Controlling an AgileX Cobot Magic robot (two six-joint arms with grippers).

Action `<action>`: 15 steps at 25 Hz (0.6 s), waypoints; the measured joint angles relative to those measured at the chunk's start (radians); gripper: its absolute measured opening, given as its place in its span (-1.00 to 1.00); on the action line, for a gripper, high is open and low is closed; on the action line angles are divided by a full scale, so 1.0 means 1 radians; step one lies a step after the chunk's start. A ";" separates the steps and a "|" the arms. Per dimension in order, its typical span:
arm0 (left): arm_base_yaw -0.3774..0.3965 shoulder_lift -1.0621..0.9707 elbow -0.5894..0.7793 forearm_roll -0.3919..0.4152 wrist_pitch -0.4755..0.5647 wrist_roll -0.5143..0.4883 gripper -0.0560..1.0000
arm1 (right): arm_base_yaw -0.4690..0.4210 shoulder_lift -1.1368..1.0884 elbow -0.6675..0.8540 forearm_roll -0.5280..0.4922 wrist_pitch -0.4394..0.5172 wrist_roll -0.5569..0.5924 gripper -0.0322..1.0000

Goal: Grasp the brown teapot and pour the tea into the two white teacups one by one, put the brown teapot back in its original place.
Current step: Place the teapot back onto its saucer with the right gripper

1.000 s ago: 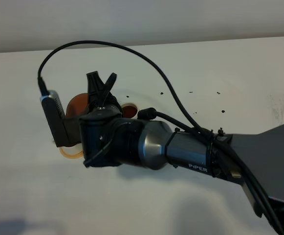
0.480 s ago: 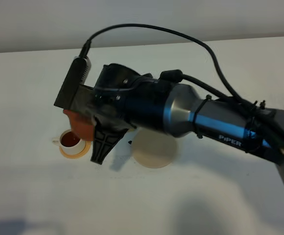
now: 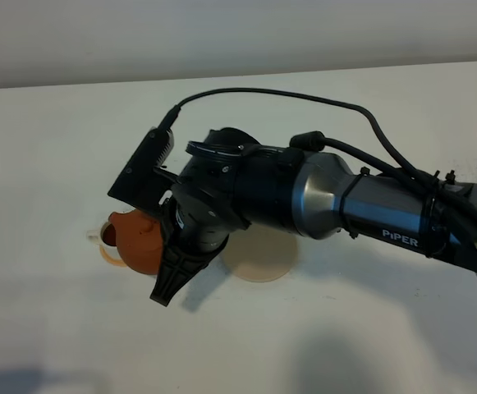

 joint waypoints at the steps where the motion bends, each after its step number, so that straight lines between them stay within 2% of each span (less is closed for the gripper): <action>1: 0.000 0.000 0.000 0.000 0.000 0.000 -0.32 | -0.003 0.000 0.014 0.002 -0.014 0.000 -0.76; 15: 0.000 0.000 0.000 0.000 0.000 0.000 -0.32 | -0.019 0.042 0.112 0.059 -0.138 0.000 -0.76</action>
